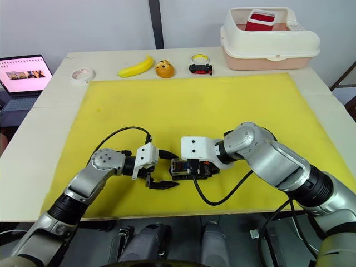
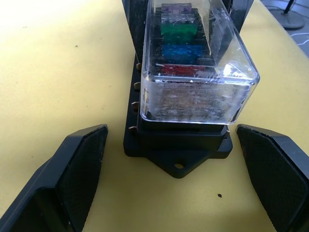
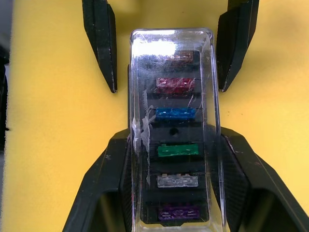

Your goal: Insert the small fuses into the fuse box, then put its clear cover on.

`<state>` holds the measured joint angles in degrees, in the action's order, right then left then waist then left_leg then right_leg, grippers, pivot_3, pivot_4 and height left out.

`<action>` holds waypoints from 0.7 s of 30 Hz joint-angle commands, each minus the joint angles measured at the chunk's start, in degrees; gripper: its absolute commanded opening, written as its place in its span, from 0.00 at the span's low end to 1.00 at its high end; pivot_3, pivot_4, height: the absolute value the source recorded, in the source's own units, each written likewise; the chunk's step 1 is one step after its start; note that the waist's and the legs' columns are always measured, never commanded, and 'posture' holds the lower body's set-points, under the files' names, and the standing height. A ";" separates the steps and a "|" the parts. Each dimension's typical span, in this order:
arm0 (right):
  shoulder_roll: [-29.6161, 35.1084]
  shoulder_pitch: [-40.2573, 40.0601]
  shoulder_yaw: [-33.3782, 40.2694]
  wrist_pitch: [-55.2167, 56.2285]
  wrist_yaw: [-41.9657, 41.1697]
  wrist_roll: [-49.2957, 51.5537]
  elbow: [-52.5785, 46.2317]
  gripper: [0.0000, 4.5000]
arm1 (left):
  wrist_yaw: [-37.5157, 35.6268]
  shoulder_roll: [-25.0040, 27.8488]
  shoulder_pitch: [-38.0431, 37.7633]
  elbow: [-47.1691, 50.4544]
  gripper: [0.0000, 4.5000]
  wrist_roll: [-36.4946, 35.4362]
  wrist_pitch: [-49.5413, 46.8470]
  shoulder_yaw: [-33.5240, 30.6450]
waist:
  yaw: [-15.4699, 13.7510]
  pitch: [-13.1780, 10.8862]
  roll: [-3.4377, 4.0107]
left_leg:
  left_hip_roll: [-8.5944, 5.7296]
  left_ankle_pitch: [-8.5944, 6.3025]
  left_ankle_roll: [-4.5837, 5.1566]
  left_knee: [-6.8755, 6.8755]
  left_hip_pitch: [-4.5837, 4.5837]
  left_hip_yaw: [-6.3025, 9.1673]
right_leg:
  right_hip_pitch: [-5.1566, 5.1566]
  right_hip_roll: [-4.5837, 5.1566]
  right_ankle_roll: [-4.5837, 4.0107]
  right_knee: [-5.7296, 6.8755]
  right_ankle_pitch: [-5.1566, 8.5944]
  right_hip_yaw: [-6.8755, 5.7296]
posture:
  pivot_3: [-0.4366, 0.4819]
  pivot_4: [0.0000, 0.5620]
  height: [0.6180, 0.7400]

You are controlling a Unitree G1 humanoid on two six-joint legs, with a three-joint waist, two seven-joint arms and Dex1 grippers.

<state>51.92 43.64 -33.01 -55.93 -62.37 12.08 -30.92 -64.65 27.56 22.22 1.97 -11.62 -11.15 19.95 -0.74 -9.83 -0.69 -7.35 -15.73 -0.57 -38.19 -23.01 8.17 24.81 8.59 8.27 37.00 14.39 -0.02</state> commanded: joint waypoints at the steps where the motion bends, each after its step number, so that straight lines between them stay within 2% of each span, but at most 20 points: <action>1: -0.57 0.32 0.70 -1.53 0.29 0.05 -0.12 0.86 | -0.04 -0.20 -0.16 0.75 1.00 0.57 -0.07 0.72 | 0.01 0.00 0.00 | -0.01 0.00 0.00 0.00 -0.01 0.00 | 0.00 0.00 0.00 -0.01 0.00 0.00 | 0.48 0.27 1.00; 2: -0.78 0.42 0.99 -1.97 0.26 0.35 -0.20 0.95 | -0.03 -0.23 -0.12 0.68 1.00 0.61 -0.05 0.71 | 0.02 0.00 0.00 | -0.01 0.00 0.00 0.00 -0.01 0.00 | 0.01 0.01 0.00 -0.01 0.00 0.00 | 0.48 0.27 1.00; 9: -1.58 0.98 3.69 -4.01 -0.12 2.87 -1.30 0.95 | 0.08 -0.35 -0.15 0.58 1.00 0.85 -0.05 0.53 | -0.02 0.00 0.00 | -0.02 0.00 0.00 0.00 -0.01 0.01 | 0.00 0.01 0.00 -0.02 0.00 0.00 | 0.48 0.27 1.00; 15: -2.27 1.72 8.77 -5.45 0.29 6.58 -2.21 0.95 | 0.21 -0.45 -0.19 0.43 1.00 1.00 0.10 0.41 | -0.03 0.00 0.00 | -0.01 0.00 0.00 0.00 -0.01 0.01 | 0.01 0.01 0.00 -0.02 0.00 0.00 | 0.48 0.27 1.00; 21: -0.64 -0.39 9.29 -3.21 0.89 6.83 -3.86 0.95 | 0.11 -0.56 -0.19 0.41 1.00 1.10 0.16 0.35 | -0.06 0.00 0.00 | -0.02 0.00 0.00 0.00 -0.01 0.02 | 0.00 0.01 0.00 -0.02 0.00 0.00 | 0.48 0.27 1.00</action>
<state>50.64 43.19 -25.34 -60.52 -61.36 18.45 -32.56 -64.60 27.08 22.24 1.96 -10.70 -10.94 19.93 -0.80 -9.83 -0.69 -7.37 -15.73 -0.57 -38.19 -23.03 8.18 24.81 8.61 8.27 36.98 14.39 -0.03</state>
